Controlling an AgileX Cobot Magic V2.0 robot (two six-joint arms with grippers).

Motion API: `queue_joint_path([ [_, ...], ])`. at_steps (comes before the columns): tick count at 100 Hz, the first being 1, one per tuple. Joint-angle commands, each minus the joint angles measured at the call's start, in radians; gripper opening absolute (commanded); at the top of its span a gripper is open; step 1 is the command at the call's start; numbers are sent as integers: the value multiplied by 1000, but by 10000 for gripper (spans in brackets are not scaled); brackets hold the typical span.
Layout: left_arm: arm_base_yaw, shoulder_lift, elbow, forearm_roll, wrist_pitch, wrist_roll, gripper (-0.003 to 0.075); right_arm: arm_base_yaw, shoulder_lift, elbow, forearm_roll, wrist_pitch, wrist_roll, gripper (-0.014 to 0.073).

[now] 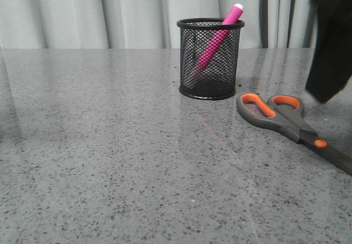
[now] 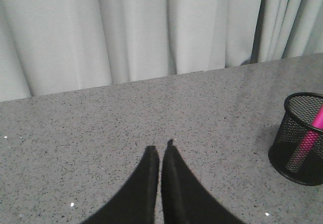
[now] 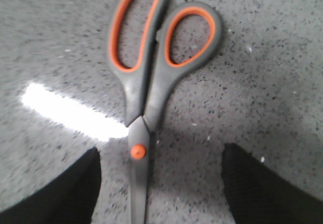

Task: Put pen and scissors into bin
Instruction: 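Lower the right gripper onto the scissors handle and close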

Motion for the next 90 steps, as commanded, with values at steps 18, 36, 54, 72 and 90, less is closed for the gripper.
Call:
queue_joint_path([
  [18,0,-9,-27,-27,-25,-9,-19,40,93,-33,-66,-109,85,451],
  [36,0,-9,-27,-27,-32,-9,-19,40,122,-33,-60,-139,87,451],
  [54,0,-9,-27,-27,-32,-9,-19,54,128,-33,-50,-165,87,451],
  [72,0,-9,-27,-27,-41,-9,-19,76,156,-33,-52,-167,87,451],
  [90,0,-9,-27,-27,-47,-9,-19,76,182,-33,-57,-160,87,451],
])
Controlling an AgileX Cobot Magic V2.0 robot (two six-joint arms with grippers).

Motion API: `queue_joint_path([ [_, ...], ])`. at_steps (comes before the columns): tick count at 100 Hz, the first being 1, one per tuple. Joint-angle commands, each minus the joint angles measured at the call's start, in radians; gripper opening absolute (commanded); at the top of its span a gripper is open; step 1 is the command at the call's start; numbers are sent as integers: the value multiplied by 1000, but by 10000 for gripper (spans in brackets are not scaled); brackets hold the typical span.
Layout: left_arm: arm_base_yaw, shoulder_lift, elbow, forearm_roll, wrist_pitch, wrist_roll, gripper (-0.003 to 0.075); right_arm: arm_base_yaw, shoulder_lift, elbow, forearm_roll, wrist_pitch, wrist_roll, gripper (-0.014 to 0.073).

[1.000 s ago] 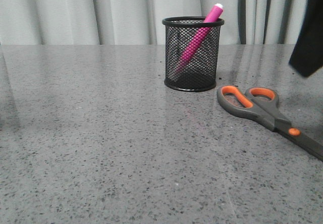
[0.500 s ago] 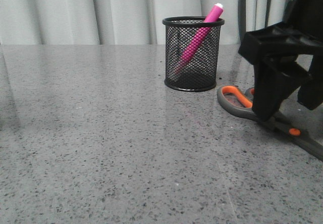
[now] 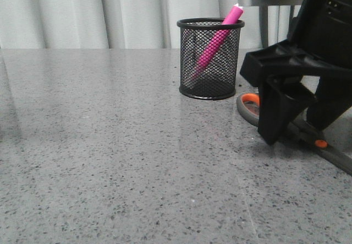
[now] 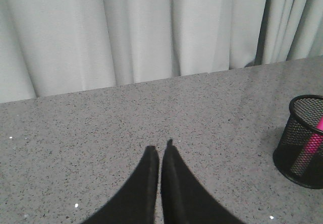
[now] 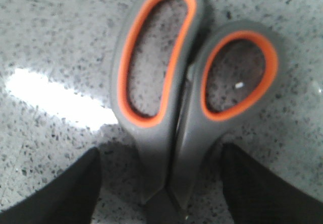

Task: Put pen and scissors into bin
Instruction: 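Lower the right gripper onto the scissors handle and close, then lift the scissors upright with the right gripper toward the cup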

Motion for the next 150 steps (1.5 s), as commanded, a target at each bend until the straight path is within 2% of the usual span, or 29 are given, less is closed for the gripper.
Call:
queue_joint_path([
  [1,0,-9,-27,-25,-35,-9,-19,-2,-15,-29,-8,-27,-1,451],
  [14,0,-9,-27,-25,-35,-9,-19,-2,-7,-29,-19,-27,-1,450],
  [21,0,-9,-27,-25,-35,-9,-19,-2,-4,-29,-21,-24,-1,398],
  [43,0,-9,-27,-25,-35,-9,-19,-2,-4,-29,-32,2,-4,-17],
  [48,0,-9,-27,-25,-35,-9,-19,-2,-4,-29,-37,11,-5,-76],
  [69,0,-9,-27,-25,-35,-9,-19,-2,-90,-29,-53,16,-15,-76],
  [82,0,-9,-27,-25,-35,-9,-19,-2,-238,21,-55,-68,-15,-76],
  [89,0,-9,-27,-25,-35,-9,-19,-2,-331,83,-57,-182,-15,-76],
  [100,0,-9,-27,-25,-35,-9,-19,-2,-449,181,-57,-464,-15,-76],
  [113,0,-9,-27,-25,-35,-9,-19,-2,-481,228,-62,-777,-15,-76],
  [131,0,-9,-27,-25,-35,-9,-19,-2,-367,228,-109,-1144,-15,-76],
  [150,0,-9,-27,-25,-35,-9,-19,-25,-174,226,-109,-1633,-15,-76],
])
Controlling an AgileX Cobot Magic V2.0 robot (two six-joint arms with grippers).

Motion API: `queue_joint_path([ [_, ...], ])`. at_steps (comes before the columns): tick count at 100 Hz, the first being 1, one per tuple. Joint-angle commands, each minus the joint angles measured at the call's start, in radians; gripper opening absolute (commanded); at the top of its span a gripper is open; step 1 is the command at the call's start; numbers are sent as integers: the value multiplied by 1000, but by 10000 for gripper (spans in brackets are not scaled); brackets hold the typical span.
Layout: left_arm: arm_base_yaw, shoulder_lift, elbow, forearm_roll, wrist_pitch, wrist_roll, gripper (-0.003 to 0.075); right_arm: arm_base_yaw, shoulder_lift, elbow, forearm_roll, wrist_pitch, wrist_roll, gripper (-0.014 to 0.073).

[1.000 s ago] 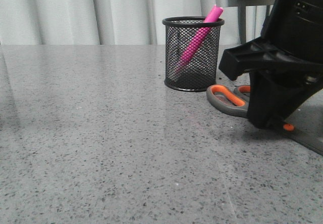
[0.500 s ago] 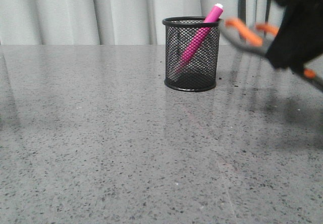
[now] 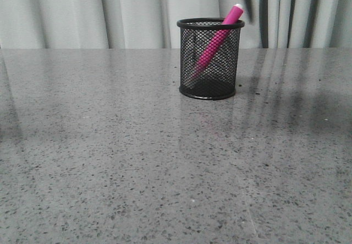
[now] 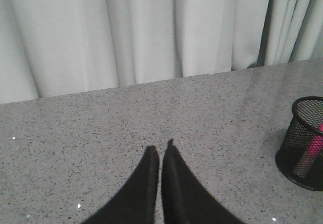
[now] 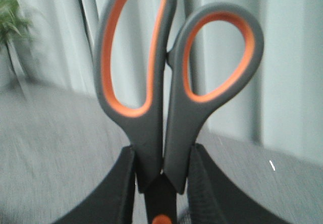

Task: Put pen and scissors into bin
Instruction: 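Lift the scissors upright with the right gripper toward the cup, then lower the scissors blades-first into the mesh cup and release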

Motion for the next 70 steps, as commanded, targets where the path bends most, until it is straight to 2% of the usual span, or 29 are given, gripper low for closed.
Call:
queue_joint_path([
  [1,0,-9,-27,-25,-27,-9,-19,-24,53,-27,-9,-310,-12,-76],
  [7,0,-9,-27,-25,-27,-9,-19,-46,100,-41,8,-358,-12,-76],
  [29,0,-9,-27,-28,-27,-9,-19,-109,173,-90,10,-377,-12,-76],
  [70,0,-9,-27,-28,-27,-9,-19,-111,305,-93,-2,-387,-12,-76],
])
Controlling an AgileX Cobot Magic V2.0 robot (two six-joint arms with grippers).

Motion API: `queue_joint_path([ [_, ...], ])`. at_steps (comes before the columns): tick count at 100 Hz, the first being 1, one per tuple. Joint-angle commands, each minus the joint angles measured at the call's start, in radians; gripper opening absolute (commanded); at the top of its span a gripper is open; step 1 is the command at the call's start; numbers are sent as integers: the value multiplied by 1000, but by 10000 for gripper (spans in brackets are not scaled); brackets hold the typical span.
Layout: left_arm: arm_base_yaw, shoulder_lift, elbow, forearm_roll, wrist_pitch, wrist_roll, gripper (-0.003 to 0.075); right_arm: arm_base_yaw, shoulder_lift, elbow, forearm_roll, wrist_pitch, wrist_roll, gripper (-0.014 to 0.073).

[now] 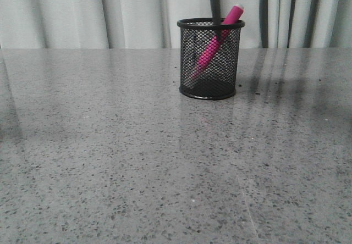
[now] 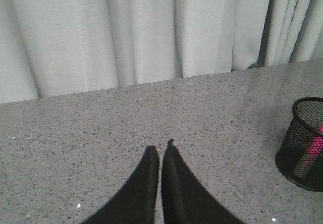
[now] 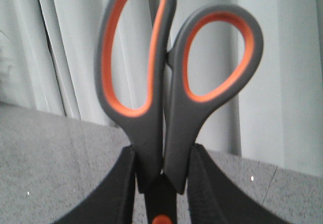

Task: Put pen and scissors into bin
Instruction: 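Lower the scissors blades-first into the mesh cup and release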

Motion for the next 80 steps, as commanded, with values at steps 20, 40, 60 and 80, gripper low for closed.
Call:
queue_joint_path([
  [20,0,-9,-27,-24,-27,-7,-19,-6,-4,23,-2,-108,-9,-76],
  [40,0,-9,-27,-24,-27,-7,-19,-6,22,46,-4,-112,-9,-76],
  [60,0,-9,-27,-24,-22,-7,-19,-6,22,59,-4,-109,-9,-76],
  [80,0,-9,-27,-24,-20,-7,-19,-6,22,61,-4,-96,-9,-76],
])
